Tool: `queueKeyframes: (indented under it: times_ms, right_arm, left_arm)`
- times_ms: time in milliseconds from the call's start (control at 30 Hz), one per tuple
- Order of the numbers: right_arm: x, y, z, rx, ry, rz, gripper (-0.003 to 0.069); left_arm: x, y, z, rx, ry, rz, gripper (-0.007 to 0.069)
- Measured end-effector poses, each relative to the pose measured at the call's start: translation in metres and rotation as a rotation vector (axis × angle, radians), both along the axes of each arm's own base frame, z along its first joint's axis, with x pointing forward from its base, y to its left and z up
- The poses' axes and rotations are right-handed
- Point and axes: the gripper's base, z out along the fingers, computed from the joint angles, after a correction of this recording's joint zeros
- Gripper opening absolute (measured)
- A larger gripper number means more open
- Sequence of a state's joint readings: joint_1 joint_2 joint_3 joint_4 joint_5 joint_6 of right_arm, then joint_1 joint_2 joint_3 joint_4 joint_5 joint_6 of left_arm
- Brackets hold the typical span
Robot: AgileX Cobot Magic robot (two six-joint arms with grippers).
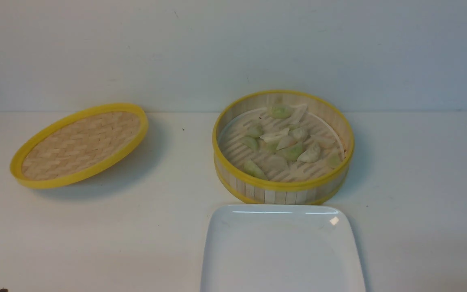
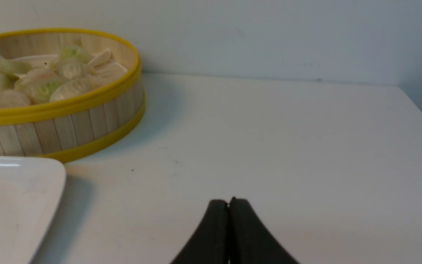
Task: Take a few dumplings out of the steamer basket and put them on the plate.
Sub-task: Use the right arm to grab a dumpling from inside the steamer
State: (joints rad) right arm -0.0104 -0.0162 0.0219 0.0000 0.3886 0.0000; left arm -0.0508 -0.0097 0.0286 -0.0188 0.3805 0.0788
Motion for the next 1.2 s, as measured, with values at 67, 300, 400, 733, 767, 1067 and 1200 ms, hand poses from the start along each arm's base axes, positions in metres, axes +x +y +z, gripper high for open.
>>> queueKeyframes:
  times_ms: [67, 300, 400, 733, 767, 1067, 1200]
  right_arm:
    - [0.000, 0.000, 0.000, 0.000, 0.000, 0.000, -0.0013]
    - [0.000, 0.000, 0.000, 0.000, 0.000, 0.000, -0.0013]
    - [0.000, 0.000, 0.000, 0.000, 0.000, 0.000, -0.0013]
    - [0.002, 0.002, 0.005, 0.165, -0.076, -0.005, -0.0013]
    - [0.002, 0.003, 0.006, 0.197, -0.084, -0.006, -0.0013]
    - [0.000, -0.006, 0.036, 0.726, -0.436, -0.063, -0.0013]
    - [-0.001, -0.009, 0.041, 0.753, -0.499, -0.074, -0.0013]
  left_arm:
    - [0.000, 0.000, 0.000, 0.000, 0.000, 0.000, -0.0006]
    - [0.002, 0.001, 0.005, 0.062, -0.060, -0.003, -0.0006]
    - [0.004, 0.000, 0.017, -0.037, -0.191, 0.009, -0.0006]
    - [0.003, 0.003, 0.045, -0.374, -0.486, 0.051, -0.0006]
    - [0.003, 0.003, 0.046, -0.374, -0.496, 0.051, -0.0006]
    - [0.001, 0.004, 0.053, -0.426, -0.580, 0.053, -0.0006]
    - [-0.003, 0.007, 0.066, -0.572, -0.677, 0.049, -0.0006]
